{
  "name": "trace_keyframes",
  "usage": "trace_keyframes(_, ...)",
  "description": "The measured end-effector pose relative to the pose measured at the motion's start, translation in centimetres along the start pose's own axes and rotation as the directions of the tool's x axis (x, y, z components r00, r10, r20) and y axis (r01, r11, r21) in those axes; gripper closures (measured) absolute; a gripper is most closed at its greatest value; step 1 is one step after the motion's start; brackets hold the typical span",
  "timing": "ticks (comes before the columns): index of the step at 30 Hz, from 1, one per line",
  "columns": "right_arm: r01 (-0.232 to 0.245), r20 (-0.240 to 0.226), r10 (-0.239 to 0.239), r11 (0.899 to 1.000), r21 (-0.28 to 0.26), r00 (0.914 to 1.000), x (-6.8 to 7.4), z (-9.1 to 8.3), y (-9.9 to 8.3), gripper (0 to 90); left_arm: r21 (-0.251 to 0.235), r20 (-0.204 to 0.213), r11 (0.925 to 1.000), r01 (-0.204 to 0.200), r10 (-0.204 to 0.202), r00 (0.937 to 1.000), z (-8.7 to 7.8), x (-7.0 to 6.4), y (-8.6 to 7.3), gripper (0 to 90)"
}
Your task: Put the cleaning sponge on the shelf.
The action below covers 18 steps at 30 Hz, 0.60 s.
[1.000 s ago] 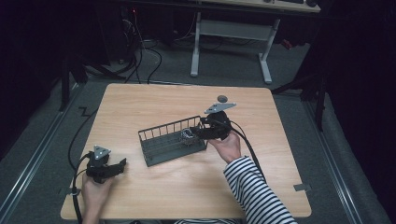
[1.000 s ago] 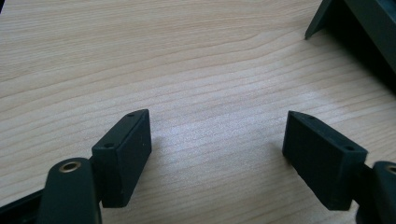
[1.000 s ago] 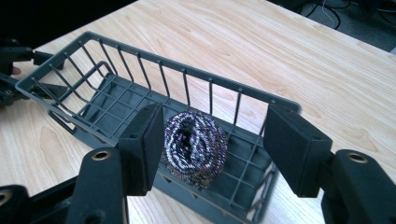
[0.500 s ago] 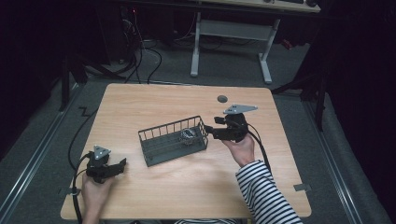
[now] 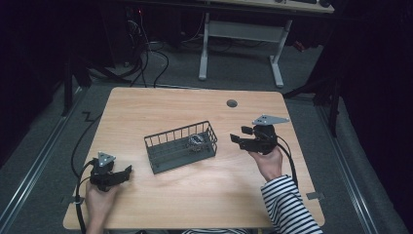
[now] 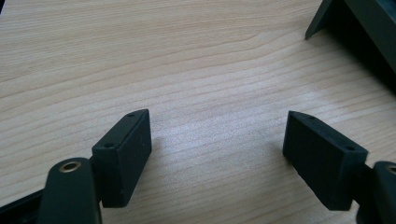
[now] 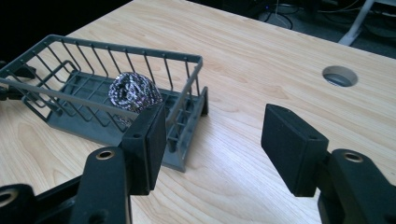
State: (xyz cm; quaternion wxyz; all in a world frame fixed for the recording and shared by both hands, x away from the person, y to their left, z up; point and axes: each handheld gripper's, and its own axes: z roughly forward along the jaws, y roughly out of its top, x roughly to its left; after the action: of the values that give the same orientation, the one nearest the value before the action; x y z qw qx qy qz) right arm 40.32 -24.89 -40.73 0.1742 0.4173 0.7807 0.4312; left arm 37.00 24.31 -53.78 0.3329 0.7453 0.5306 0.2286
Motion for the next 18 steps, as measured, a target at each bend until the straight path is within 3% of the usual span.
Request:
trace_keyframes(4, -0.030, 0.012, 0.030, 0.999, -0.013, 0.9995, -0.5, -0.8, -0.8, 41.5, 0.000, 0.000, 1.0000, 0.000, 0.000, 1.0000, 0.0, 0.0, 0.0, 24.1)
trace_keyframes(12, -0.033, 0.053, 0.035, 0.999, -0.042, 0.9980, -1.1, -2.4, -1.6, 41.8, 0.000, 0.000, 1.0000, 0.000, 0.000, 1.0000, 0.0, 0.0, 0.0, 24.1)
trace_keyframes(18, -0.076, 0.063, 0.078, 0.996, -0.047, 0.9949, -1.9, -2.9, -2.9, 41.9, 0.000, 0.000, 1.0000, 0.000, 0.000, 1.0000, 0.0, 0.0, 0.0, 24.1)
